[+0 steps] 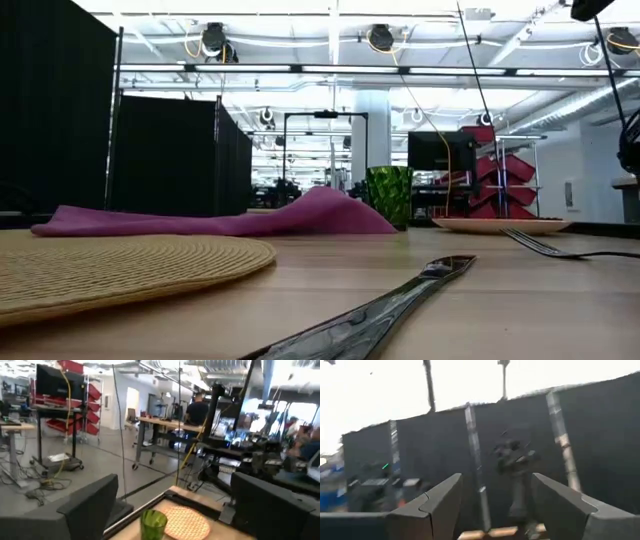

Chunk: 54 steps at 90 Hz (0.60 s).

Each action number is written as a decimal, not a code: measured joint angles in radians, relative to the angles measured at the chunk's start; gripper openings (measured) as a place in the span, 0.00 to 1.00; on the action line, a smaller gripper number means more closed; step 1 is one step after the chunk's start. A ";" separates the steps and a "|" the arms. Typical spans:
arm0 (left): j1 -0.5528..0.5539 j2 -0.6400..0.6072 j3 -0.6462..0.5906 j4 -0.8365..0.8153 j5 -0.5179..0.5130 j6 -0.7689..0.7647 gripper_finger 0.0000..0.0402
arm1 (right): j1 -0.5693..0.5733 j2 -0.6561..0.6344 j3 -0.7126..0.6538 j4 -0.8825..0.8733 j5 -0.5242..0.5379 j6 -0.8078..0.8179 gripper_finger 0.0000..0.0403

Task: Set table place
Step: Move the brown placemat to the center of the table

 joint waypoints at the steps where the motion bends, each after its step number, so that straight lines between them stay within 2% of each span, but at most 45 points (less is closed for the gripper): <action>1: 0.004 0.000 0.000 0.002 0.002 0.001 0.93 | -0.006 0.002 0.000 0.008 0.001 -0.002 0.56; 8: 0.029 0.001 0.000 0.030 0.002 0.022 0.93 | -0.043 0.009 0.000 0.035 0.018 -0.013 0.56; 18: 0.065 0.000 0.000 0.077 -0.049 0.025 0.93 | -0.093 0.010 0.000 0.037 0.049 -0.004 0.56; 36: 0.118 -0.004 -0.006 0.035 -0.091 0.023 0.93 | -0.166 0.041 0.000 0.032 0.050 0.010 0.56; 43: 0.121 0.004 -0.013 0.037 -0.019 0.005 0.93 | -0.207 0.060 0.000 0.045 0.052 0.006 0.56; 54: 0.120 0.019 -0.013 0.040 0.218 -0.003 0.93 | -0.278 0.092 0.022 0.041 0.056 0.001 0.56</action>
